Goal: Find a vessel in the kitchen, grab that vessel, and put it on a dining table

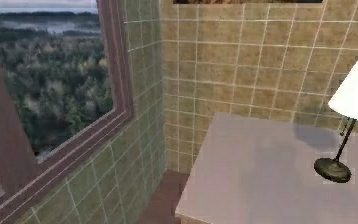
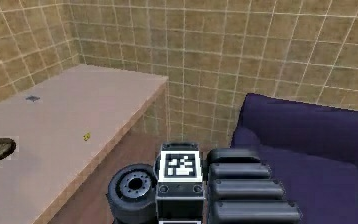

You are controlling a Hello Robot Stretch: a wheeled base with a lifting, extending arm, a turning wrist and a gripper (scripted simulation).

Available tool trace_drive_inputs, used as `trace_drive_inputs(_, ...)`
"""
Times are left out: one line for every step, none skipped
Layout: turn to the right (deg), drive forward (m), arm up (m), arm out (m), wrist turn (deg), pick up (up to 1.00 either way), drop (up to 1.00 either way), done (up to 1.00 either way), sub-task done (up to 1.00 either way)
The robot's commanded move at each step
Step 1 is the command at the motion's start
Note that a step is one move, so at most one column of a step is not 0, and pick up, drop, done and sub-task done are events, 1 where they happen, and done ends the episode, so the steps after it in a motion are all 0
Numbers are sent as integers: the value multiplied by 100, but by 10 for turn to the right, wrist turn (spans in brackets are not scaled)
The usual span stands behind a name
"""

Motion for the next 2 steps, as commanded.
trace_drive_inputs(-120, 0, 0, 0, 0, 0, 0, 0, 0)
trace_drive_inputs(300, 0, 0, 0, 0, 0, 0, 0, 0)
